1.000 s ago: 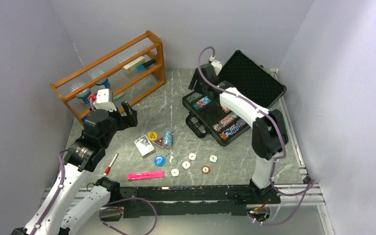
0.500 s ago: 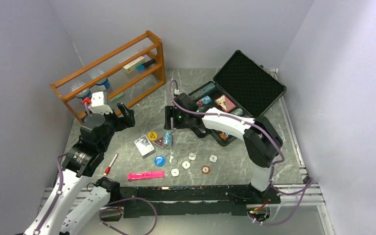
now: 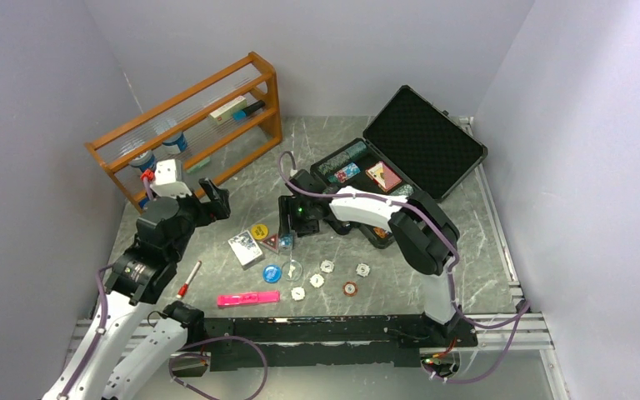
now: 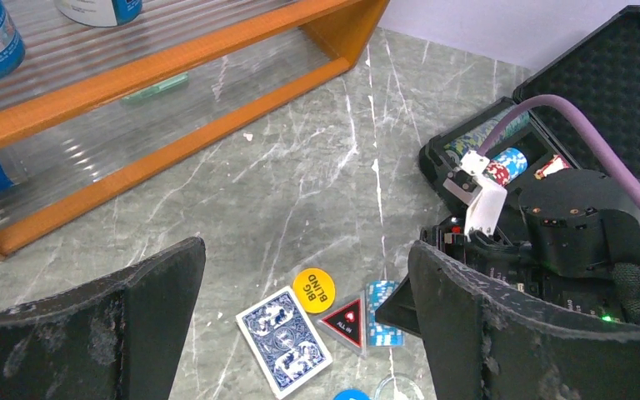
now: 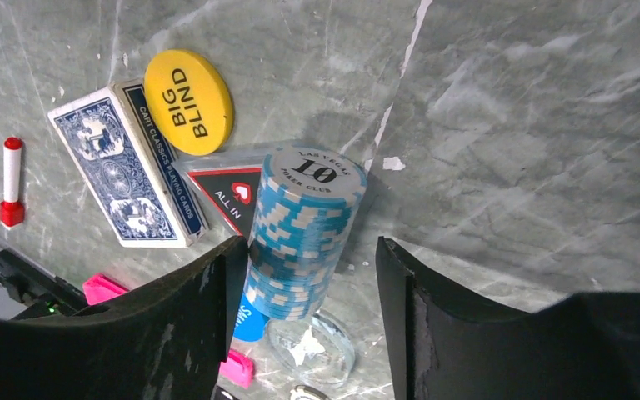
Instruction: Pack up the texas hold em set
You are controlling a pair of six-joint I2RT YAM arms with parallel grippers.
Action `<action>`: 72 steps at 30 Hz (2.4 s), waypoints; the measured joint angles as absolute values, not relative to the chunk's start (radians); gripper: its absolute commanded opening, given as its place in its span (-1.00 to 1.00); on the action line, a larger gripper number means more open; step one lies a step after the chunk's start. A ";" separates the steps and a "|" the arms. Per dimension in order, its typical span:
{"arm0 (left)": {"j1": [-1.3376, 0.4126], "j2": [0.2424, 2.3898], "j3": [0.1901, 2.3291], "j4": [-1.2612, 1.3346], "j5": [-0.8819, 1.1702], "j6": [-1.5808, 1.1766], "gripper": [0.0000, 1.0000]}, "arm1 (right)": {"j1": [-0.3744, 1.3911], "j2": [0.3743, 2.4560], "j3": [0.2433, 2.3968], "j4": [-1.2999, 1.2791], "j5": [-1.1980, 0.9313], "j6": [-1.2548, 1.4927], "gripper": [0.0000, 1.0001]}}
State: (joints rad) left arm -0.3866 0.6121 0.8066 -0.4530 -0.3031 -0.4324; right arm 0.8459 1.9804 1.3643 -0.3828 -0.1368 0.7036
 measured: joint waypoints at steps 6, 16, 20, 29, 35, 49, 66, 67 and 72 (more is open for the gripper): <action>-0.387 0.611 0.806 -0.453 -0.304 -0.432 0.93 | 0.846 2.003 1.367 -0.373 -0.171 0.727 0.03; -0.387 0.609 0.806 -0.454 -0.305 -0.431 0.93 | 0.844 1.969 1.314 -0.326 -0.141 0.764 -0.38; -0.387 0.595 0.802 -0.454 -0.306 -0.431 0.93 | 0.798 1.819 1.205 -0.311 -0.093 0.791 -0.38; -0.387 0.588 0.800 -0.458 -0.313 -0.431 0.94 | 0.539 1.523 1.157 -0.199 0.089 0.859 -0.44; -0.387 0.593 0.800 -0.458 -0.312 -0.431 0.94 | 0.430 1.546 1.211 -0.212 0.235 0.916 -0.45; -0.387 0.580 0.800 -0.477 -0.292 -0.440 0.94 | 0.373 1.788 1.342 -0.260 0.344 1.079 -0.44; -0.387 0.580 0.800 -0.481 -0.285 -0.443 0.93 | 0.371 1.982 1.505 -0.357 0.447 1.107 -0.43; -0.387 0.580 0.800 -0.482 -0.285 -0.443 0.93 | 0.371 1.988 1.510 -0.367 0.447 1.106 -0.43; -0.387 0.579 0.800 -0.485 -0.286 -0.443 0.94 | 0.371 2.027 1.546 -0.410 0.448 1.108 -0.43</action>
